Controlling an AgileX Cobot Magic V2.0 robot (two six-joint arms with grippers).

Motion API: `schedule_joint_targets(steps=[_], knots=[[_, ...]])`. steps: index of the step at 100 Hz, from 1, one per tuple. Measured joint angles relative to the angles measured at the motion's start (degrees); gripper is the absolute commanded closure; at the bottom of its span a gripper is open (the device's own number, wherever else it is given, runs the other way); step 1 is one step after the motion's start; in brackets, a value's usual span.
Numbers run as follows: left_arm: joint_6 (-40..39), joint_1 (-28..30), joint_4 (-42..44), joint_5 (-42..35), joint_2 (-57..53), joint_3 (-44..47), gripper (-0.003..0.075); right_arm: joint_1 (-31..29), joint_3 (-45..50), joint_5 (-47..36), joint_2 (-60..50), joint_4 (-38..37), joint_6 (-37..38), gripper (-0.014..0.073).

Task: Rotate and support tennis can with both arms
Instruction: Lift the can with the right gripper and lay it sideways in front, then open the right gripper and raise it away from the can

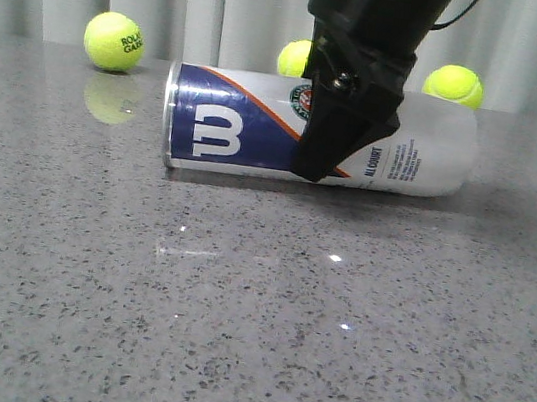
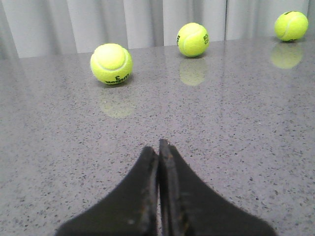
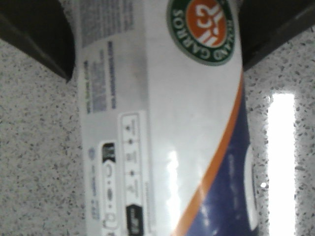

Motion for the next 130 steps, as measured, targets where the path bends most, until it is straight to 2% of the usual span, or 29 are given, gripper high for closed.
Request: schedule_joint_targets(steps=[26, 33, 40, 44, 47, 52, 57, 77, 92, 99, 115, 130], knots=[[0.00, 0.00, 0.00, 0.00, 0.00, 0.00, 0.0739, 0.00, 0.00, 2.30, -4.76, 0.00, 0.10, -0.0049], [0.00, 0.00, 0.00, 0.00, 0.00, 0.00, 0.0739, 0.00, 0.00, 4.57, -7.25, 0.00, 1.54, -0.0017], [0.00, 0.00, 0.00, 0.00, 0.00, 0.00, 0.0739, 0.00, 0.00, 7.17, -9.74, 0.00, 6.24, 0.0125], [0.00, 0.00, 0.00, 0.00, 0.00, 0.00, 0.0739, 0.00, 0.00, 8.68, -11.05, 0.00, 9.48, 0.0286], [0.00, 0.00, 0.00, 0.00, 0.00, 0.00, 0.0739, 0.00, 0.00, 9.50, -11.80, 0.00, 12.94, 0.0362], [0.00, 0.00, 0.00, 0.00, 0.00, 0.00, 0.0739, 0.00, 0.00, 10.77, -12.86, 0.00, 17.77, 0.0552], [0.00, 0.00, 0.00, 0.00, 0.00, 0.00, 0.0739, 0.00, 0.00, 11.58, -13.66, 0.00, 21.75, 0.0669], [0.00, 0.00, 0.00, 0.00, 0.00, 0.00, 0.0739, 0.00, 0.00, 13.31, -14.71, 0.10, 36.40, 0.0654], [0.00, 0.00, 0.00, 0.00, 0.00, 0.00, 0.0739, 0.00, 0.00, 13.85, -15.53, -0.14, 58.68, 0.0654], [0.00, 0.00, 0.00, -0.04, 0.00, 0.00, 0.0739, 0.00, 0.00, 13.96, -15.90, -0.86, 65.68, 0.0654], [0.00, 0.00, 0.00, -0.33, 0.00, 0.00, 0.0739, 0.00, 2.57, 9.27, -18.13, -1.40, 70.18, 0.0654], [0.00, 0.00, 0.00, -0.43, 0.00, 0.00, 0.0739, 0.00, 12.08, -0.63, -25.62, -3.39, 69.67, 0.0654]])
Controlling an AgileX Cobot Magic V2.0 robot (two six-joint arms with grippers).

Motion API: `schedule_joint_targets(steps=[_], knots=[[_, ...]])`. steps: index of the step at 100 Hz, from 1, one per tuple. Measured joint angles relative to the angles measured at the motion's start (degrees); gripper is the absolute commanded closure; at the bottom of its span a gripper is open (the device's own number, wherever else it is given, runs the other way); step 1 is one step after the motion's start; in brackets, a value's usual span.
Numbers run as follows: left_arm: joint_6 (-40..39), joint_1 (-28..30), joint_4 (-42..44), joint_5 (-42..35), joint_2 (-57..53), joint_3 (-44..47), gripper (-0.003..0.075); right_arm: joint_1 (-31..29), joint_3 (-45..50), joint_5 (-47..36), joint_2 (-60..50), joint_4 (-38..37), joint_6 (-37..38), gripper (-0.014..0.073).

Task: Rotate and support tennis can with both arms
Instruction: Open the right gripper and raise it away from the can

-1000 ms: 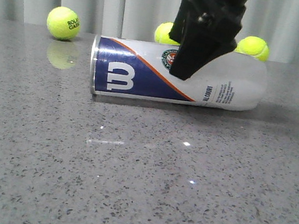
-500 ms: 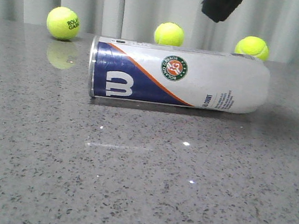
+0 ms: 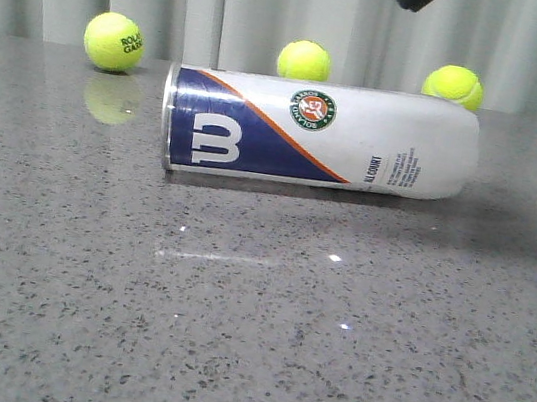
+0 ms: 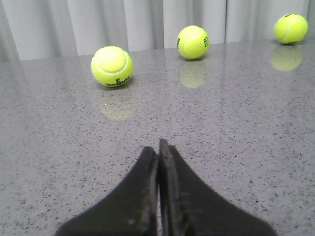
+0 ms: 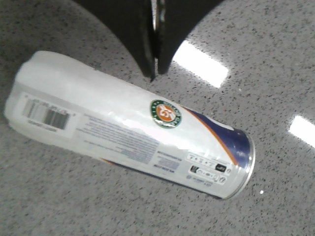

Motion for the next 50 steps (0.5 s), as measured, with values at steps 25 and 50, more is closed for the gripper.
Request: schedule_joint_targets(steps=[25, 50], knots=[[0.00, 0.00, 0.00, 0.00, 0.00, 0.00, 0.0739, 0.00, 24.78, -19.95, -19.20, -2.91, -2.10, 0.0654], [0.00, 0.00, 0.00, 0.00, 0.00, 0.00, 0.0739, 0.00, 45.56, -35.68, -37.87, -3.00, -2.23, 0.0654]])
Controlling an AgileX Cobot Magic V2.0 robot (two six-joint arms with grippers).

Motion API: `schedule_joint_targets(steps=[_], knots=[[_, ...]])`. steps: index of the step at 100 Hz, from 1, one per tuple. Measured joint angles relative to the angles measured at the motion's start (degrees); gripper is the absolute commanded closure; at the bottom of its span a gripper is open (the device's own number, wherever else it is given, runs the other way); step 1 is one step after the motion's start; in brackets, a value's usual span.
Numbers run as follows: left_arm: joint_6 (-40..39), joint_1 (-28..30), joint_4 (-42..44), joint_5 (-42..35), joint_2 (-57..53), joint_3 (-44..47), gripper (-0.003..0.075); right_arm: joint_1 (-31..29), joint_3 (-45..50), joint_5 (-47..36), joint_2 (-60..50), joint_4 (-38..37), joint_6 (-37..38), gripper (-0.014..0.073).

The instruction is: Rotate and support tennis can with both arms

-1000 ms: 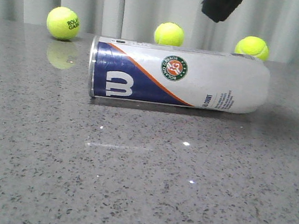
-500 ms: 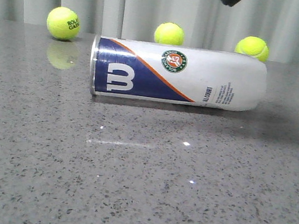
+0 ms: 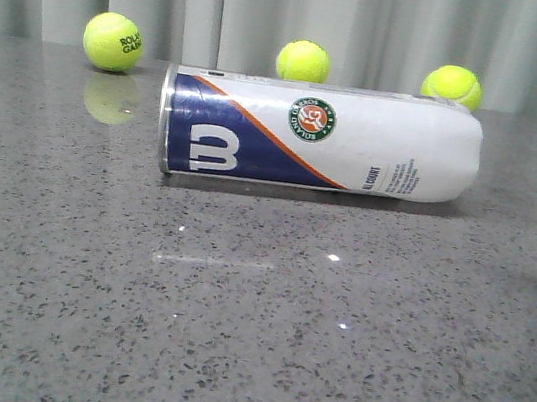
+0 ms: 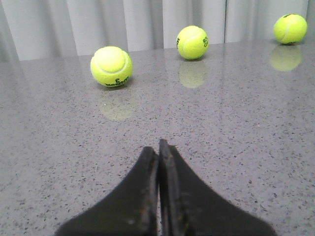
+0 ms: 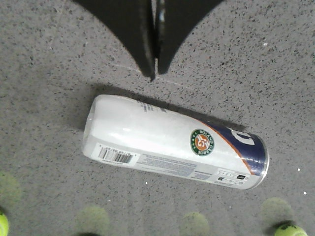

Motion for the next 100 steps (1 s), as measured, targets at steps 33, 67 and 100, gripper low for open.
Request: schedule_joint_targets(steps=[33, 67, 100], knots=[[0.00, 0.00, 0.00, -4.84, 0.00, -0.27, 0.0739, 0.00, 12.50, -3.46, -19.98, 0.00, 0.00, 0.0654], [0.00, 0.00, 0.00, 14.95, 7.00, -16.22, 0.0739, 0.00, 13.47, -3.46, -21.64, 0.00, -0.04, 0.0654], [0.00, 0.00, 0.00, 26.05, 26.72, -24.51, 0.0587, 0.00, 13.47, -3.46, -21.64, 0.00, -0.04, 0.0654]])
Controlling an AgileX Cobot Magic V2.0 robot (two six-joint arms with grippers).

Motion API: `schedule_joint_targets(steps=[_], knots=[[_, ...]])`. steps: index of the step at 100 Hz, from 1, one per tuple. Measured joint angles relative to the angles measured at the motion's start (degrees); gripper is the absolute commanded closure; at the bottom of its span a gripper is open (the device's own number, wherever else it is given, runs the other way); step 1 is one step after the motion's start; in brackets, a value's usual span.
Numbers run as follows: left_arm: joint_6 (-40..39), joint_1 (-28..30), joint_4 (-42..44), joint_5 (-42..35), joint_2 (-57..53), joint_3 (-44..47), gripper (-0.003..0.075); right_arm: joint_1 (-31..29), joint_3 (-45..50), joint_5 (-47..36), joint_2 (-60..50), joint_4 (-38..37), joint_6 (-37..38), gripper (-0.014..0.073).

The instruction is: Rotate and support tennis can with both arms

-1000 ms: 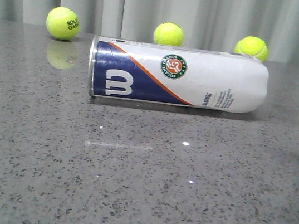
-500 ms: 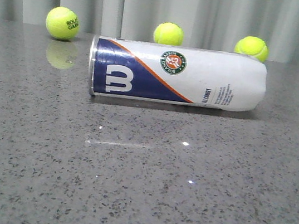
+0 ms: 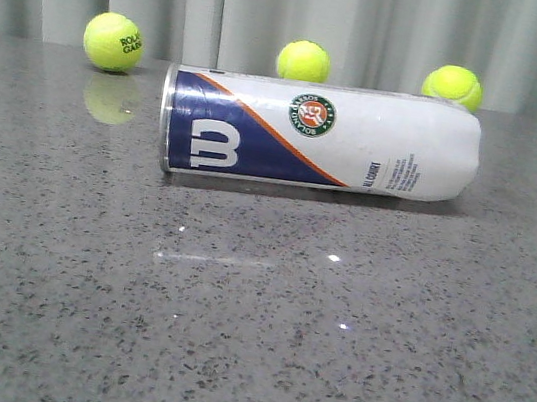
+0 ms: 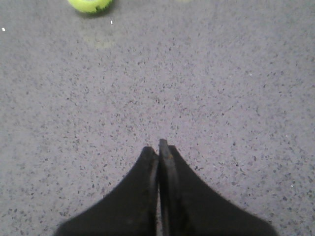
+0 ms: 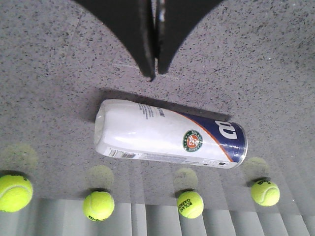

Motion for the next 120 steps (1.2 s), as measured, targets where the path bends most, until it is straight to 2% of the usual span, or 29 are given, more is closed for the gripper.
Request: schedule_joint_targets(steps=[2, 3, 9, 10, 12, 16, 23, 36, 56, 66, 83, 107, 120], knots=[[0.00, 0.00, -0.11, 0.11, 1.16, -0.30, 0.0540, 0.00, 0.00, 0.00, 0.00, 0.00, 0.00, 0.0654], [0.00, 0.00, -0.11, 0.11, 1.89, -0.41, 0.0540, 0.00, 0.00, 0.00, 0.00, 0.00, 0.00, 0.0654], [0.00, 0.00, -0.54, 0.24, 4.61, -1.39, 0.0353, 0.00, 0.00, 0.00, 0.00, 0.00, 0.00, 0.0654], [0.00, 0.00, -0.54, 0.24, 5.24, -1.50, 0.0353, 0.00, 0.00, 0.00, 0.00, 0.00, 0.00, 0.0654], [0.00, 0.00, -0.54, 0.10, 6.17, -1.82, 0.0281, 0.00, 0.00, 0.00, 0.00, 0.00, 0.00, 0.0654], [0.00, 0.00, -1.26, -0.24, 7.59, -2.46, 0.0190, 0.00, 0.00, 0.00, 0.00, 0.00, 0.00, 0.0654], [0.00, 0.00, -2.52, -1.33, 10.15, -3.58, 0.0114, 0.00, 0.00, 0.00, 0.00, 0.00, 0.00, 0.0654], [0.00, 0.00, -8.21, -2.80, 15.13, -6.28, 0.0114, 0.00, 0.00, 0.00, 0.00, 0.00, 0.00, 0.0654], [1.65, -1.77, -23.30, -1.85, 25.02, -12.32, 0.0146, 0.00, 0.00, 0.00, 0.00, 0.00, 0.00, 0.0654], [7.42, -4.70, -33.79, -1.19, 31.18, -15.54, 0.0176, 0.00, 0.00, 0.00, 0.00, 0.00, 0.00, 0.0654], [18.81, -10.24, -50.68, -1.20, 41.27, -20.60, 0.0176, 0.00, 0.00, 0.00, 0.00, 0.00, 0.00, 0.0654], [31.60, -16.74, -67.55, -0.30, 57.01, -28.63, 0.0178, 0.00, 0.00, 0.00, 0.00, 0.00, 0.00, 0.0654], [36.38, -17.43, -75.41, 5.04, 65.80, -33.06, 0.0249, 0.00, 0.00, 0.00, 0.00, 0.00, 0.00, 0.0654]])
